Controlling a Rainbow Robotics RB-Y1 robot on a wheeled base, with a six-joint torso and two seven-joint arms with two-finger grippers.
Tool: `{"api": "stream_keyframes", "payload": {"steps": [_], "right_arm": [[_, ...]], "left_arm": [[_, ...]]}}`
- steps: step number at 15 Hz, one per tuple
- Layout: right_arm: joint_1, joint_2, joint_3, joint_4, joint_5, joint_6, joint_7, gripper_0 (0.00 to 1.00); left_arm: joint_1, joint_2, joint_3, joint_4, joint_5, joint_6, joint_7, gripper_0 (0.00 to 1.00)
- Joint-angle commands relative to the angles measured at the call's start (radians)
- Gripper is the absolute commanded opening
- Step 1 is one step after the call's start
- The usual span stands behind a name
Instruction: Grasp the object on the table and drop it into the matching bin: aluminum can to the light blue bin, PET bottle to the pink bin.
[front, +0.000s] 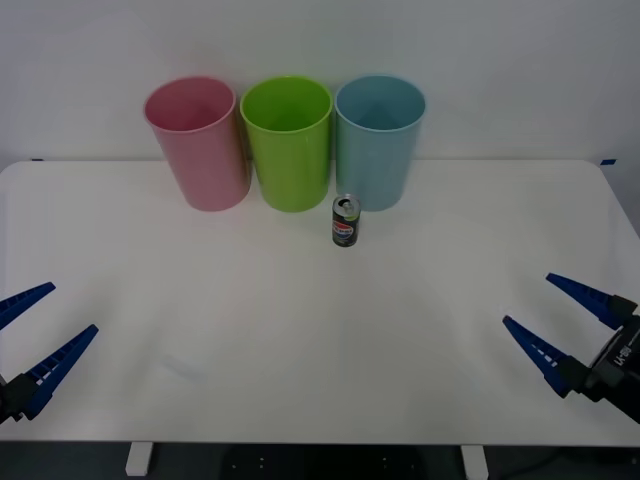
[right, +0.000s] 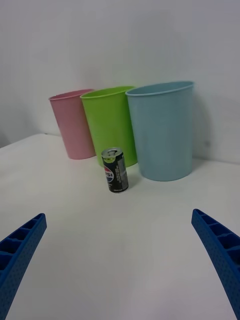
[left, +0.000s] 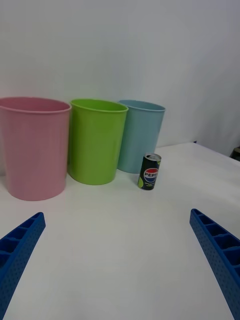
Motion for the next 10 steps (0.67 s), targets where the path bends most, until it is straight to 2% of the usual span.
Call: {"api": "stream_keyframes", "payload": {"steps": [1, 10], "right_arm": [[-0.02, 0.0, 0.067, 0.0, 0.005, 0.084, 0.013, 1.0], [-0.09, 0.001, 0.284, 0.0, 0.022, 0.374, 0.013, 1.0]], "left_arm": [[0.0, 0.0, 0.0, 0.0, 0.0, 0.0, 0.0, 1.0], [0.0, 0.0, 0.0, 0.0, 0.0, 0.0, 0.0, 1.0]]}}
